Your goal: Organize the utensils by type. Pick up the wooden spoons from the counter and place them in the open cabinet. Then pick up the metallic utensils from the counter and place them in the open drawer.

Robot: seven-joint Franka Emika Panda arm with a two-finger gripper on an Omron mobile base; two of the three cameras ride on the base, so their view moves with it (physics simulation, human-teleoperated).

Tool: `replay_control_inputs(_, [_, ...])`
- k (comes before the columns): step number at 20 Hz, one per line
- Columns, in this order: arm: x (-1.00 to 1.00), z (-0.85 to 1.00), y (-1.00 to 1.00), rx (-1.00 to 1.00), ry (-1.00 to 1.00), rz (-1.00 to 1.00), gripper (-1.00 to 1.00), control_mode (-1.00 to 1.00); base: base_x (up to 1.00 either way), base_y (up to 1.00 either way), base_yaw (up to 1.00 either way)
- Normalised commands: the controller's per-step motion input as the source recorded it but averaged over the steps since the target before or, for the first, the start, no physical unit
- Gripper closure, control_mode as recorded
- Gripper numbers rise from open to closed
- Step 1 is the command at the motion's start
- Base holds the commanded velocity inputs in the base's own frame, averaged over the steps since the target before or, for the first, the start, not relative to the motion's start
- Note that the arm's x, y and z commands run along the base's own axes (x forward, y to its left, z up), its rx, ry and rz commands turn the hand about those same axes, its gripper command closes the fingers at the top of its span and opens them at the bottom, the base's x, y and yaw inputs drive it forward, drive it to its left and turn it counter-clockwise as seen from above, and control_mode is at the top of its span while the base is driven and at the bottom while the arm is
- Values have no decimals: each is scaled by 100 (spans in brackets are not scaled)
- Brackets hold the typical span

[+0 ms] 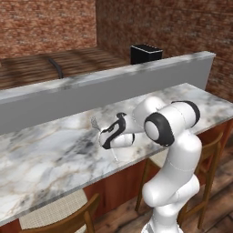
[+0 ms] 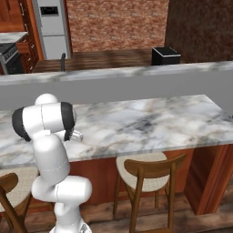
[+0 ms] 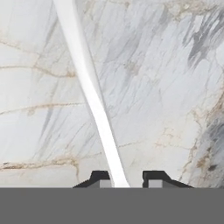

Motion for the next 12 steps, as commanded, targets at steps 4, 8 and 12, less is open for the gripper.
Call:
replay_control_inputs(4, [-52,-52,-14,-3,-13,-4,100,-100,0,0,0])
replay_control_inputs(8, [-25,-3,0,-10,-2,-2,100,-100,0,0,0])
replay_control_inputs(12, [-5,18,-4,-4,0,-7,100,-100,0,0,0])
